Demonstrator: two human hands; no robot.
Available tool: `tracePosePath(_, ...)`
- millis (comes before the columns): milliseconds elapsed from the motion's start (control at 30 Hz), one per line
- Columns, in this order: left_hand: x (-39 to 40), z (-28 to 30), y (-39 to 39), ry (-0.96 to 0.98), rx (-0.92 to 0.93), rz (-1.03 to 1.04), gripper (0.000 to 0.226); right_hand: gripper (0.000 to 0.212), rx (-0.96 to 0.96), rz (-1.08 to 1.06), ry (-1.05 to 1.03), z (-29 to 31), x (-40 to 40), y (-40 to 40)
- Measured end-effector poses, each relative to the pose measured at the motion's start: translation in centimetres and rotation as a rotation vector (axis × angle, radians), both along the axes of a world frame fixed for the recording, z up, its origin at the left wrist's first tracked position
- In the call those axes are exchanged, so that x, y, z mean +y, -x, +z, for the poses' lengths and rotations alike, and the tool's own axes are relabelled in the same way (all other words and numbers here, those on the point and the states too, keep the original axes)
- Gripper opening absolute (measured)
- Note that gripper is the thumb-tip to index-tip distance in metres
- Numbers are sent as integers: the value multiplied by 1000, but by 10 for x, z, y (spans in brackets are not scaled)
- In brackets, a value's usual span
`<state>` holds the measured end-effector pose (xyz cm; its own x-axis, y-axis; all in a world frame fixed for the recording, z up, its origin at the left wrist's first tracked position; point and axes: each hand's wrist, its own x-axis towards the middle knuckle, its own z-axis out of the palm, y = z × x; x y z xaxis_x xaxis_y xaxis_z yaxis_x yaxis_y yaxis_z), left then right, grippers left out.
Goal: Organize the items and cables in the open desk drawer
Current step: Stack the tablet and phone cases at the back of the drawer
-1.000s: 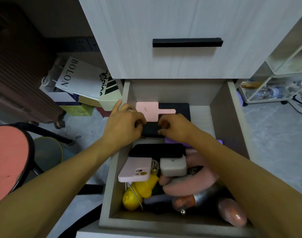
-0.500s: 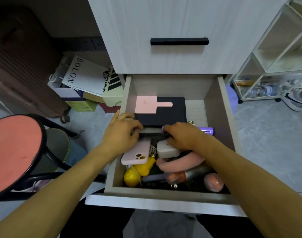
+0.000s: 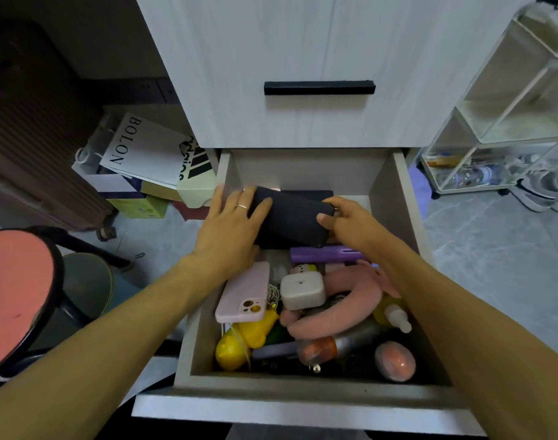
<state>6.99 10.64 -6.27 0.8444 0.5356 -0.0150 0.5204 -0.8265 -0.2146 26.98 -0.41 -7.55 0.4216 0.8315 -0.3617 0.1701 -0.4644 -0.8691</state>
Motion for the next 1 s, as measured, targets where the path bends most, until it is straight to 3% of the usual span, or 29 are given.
tracePosePath(133,24,-6,-31,106,88,-76,107,18,140,-50,-11,2,12,-4)
tracePosePath(300,52,-10,-66,238,84,-38,89,15,192,-156,-34,-11,28,-7)
tracePosePath(467,72,-36,-84,423,149,190,85,20,67,-194,105,-24,30,-20)
tracePosePath(733,53,-55,-93,268,143,-25,63,15,-53,-45,102,-38,18,-15)
tracePosePath(867,52,-55,-89,237,166,85,66,13,-117,43,123,-38,9,-6)
tracePosePath(1000,39,-53,-84,394,100,213,64,16,-211,113,120,-34,-2,-3)
